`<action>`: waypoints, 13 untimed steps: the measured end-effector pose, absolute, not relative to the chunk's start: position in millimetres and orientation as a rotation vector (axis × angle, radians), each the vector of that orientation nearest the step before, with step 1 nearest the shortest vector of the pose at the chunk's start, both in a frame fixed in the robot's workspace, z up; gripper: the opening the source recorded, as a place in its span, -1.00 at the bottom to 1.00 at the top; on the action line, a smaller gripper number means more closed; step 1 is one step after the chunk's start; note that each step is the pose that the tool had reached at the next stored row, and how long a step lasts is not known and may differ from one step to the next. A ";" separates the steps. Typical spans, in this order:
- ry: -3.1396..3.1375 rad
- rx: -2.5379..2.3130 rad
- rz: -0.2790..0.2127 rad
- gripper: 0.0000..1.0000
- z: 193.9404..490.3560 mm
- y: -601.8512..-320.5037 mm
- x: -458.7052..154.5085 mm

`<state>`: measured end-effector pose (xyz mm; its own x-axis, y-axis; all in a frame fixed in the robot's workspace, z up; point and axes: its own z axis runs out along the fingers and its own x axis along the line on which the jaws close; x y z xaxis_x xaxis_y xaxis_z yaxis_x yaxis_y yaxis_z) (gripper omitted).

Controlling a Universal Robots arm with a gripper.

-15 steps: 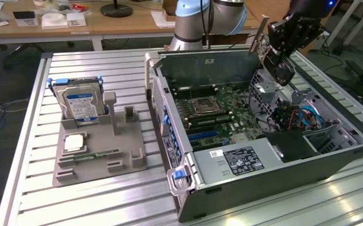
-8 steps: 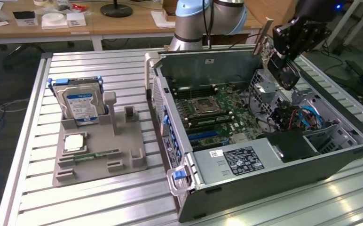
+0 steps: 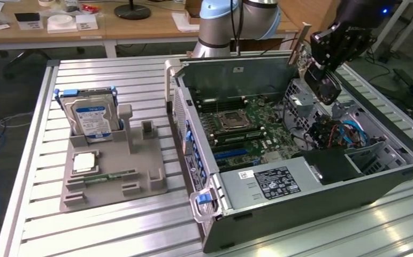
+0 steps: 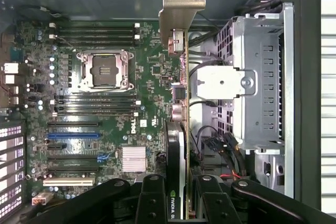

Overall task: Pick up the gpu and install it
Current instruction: 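Pick up the gpu and move the gpu toward the slot, then insert the gpu into the slot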

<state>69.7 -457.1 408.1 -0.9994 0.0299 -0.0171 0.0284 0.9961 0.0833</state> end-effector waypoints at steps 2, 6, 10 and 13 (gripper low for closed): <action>3.120 0.045 0.130 -0.47 408.1 -457.1 69.7; 3.120 0.046 0.130 -0.47 408.1 -457.0 69.7; 3.120 0.045 0.130 -0.47 408.1 -457.0 69.7; 3.120 0.046 0.130 -0.47 408.1 -457.1 69.7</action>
